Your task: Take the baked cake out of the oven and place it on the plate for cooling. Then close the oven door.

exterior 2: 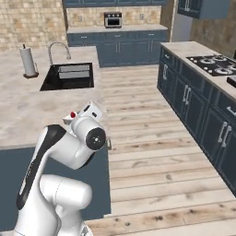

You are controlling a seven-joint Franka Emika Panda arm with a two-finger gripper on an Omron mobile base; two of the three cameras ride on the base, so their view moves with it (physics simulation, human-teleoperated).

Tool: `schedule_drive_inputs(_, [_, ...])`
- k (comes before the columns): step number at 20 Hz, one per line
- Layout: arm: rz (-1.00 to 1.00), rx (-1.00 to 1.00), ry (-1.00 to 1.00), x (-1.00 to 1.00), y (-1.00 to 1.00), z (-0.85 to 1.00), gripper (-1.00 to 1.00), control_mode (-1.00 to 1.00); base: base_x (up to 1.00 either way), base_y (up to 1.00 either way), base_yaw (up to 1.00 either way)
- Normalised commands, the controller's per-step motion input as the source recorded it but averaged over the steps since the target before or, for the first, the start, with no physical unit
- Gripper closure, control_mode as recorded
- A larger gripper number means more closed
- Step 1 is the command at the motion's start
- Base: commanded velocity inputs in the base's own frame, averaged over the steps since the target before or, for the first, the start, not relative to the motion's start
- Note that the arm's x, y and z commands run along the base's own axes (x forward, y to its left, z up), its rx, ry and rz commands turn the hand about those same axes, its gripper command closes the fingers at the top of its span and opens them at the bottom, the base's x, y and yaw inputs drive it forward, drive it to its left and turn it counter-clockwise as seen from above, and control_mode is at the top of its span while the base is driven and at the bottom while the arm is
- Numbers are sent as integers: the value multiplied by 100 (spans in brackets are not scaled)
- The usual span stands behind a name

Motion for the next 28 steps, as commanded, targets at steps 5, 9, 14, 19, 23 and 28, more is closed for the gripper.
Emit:
schedule_drive_inputs(5, [0, 0, 0, 0, 0, 0, 100, 100, 0, 66, 20])
schedule_drive_inputs(9, [0, 0, 0, 0, 0, 0, 100, 100, 0, 67, 20])
schedule_drive_inputs(14, [0, 0, 0, 0, 0, 0, 100, 100, 0, 62, 21])
schedule_drive_inputs(19, [0, 0, 0, 0, 0, 0, 100, 100, 0, 59, 23])
schedule_drive_inputs(23, [0, 0, 0, 0, 0, 0, 100, 100, 0, 51, 27])
schedule_drive_inputs(28, [0, 0, 0, 0, 0, 0, 100, 100, 0, 49, 28])
